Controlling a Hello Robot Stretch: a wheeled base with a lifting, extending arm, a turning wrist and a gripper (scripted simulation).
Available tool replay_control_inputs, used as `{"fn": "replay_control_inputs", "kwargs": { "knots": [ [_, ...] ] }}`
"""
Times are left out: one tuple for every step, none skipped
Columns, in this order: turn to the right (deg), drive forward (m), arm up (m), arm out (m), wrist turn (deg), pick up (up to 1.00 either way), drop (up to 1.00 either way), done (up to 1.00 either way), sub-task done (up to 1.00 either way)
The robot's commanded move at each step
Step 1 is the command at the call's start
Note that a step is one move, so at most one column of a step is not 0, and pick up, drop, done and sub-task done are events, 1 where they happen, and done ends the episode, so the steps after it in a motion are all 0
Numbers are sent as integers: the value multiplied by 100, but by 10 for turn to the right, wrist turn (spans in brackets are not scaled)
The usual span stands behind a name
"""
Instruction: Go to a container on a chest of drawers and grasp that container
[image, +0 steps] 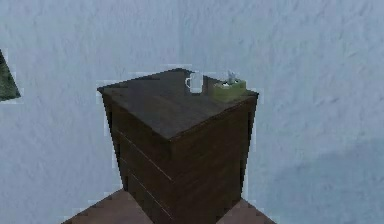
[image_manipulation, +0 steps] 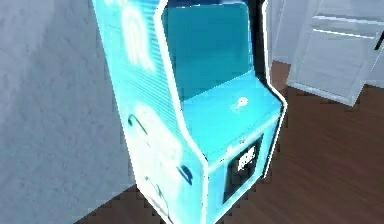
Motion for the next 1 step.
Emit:
{"fn": "replay_control_inputs", "kwargs": {
  "knots": [
    [0,20,0,0,0,0,0,0,0]
  ]
}}
